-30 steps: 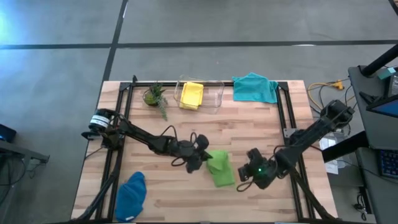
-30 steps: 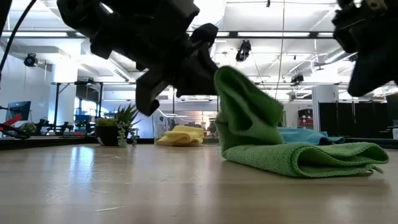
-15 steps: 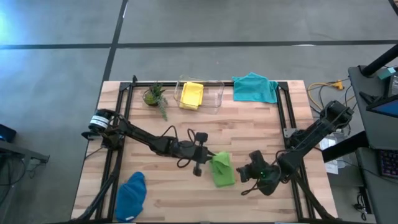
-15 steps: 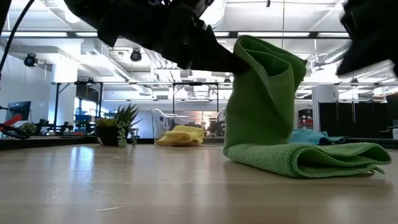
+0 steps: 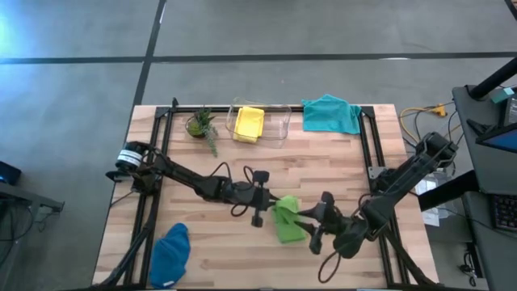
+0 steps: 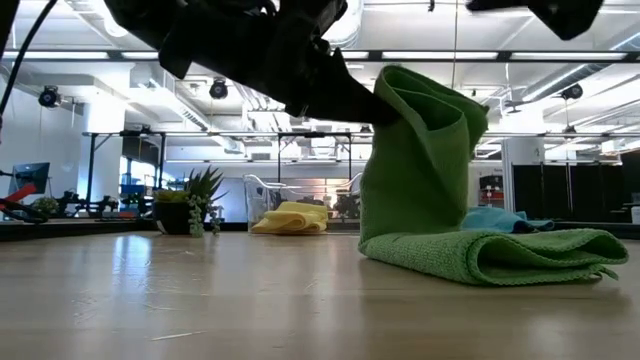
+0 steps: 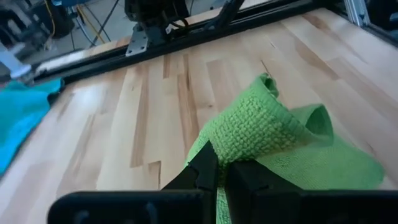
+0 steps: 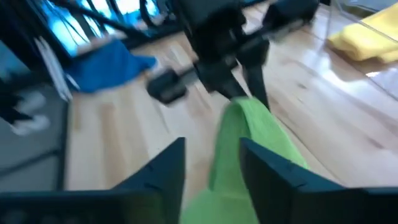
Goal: Fold microfiber towels
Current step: Fold the green towel
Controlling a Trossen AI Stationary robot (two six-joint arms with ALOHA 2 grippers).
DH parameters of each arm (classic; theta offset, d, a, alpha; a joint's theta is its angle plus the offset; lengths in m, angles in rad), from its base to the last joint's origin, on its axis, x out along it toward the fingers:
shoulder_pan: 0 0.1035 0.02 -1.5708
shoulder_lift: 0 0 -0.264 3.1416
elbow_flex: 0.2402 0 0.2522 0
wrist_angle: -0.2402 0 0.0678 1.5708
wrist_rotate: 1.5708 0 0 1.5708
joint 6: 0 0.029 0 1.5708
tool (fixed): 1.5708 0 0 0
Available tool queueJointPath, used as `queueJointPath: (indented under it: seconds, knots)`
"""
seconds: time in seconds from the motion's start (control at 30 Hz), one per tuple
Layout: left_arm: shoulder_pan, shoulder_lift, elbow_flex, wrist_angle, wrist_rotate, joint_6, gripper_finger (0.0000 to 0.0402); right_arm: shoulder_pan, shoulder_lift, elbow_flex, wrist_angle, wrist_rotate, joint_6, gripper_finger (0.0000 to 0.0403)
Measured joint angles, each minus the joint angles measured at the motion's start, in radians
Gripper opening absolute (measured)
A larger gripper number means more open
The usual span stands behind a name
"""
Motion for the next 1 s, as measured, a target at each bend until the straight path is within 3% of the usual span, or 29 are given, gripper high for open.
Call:
queueJointPath:
  seconds: [0.3, 0.5, 1.0]
  knots:
    - [0.015, 0.001, -0.004, 0.001, 0.0, -0.109, 0.0, 0.008, 0.097, -0.042, -0.075, 0.016, -0.039, 0.0291]
    - [0.015, 0.001, -0.004, 0.002, 0.001, -0.165, 0.0, 0.006, 0.187, -0.05, -0.1, 0.072, -0.023, 0.0367]
    - [0.028, 0.0, 0.005, 0.002, 0.0, -0.266, 0.0, -0.069, 0.383, 0.017, -0.097, 0.19, -0.023, 0.0382]
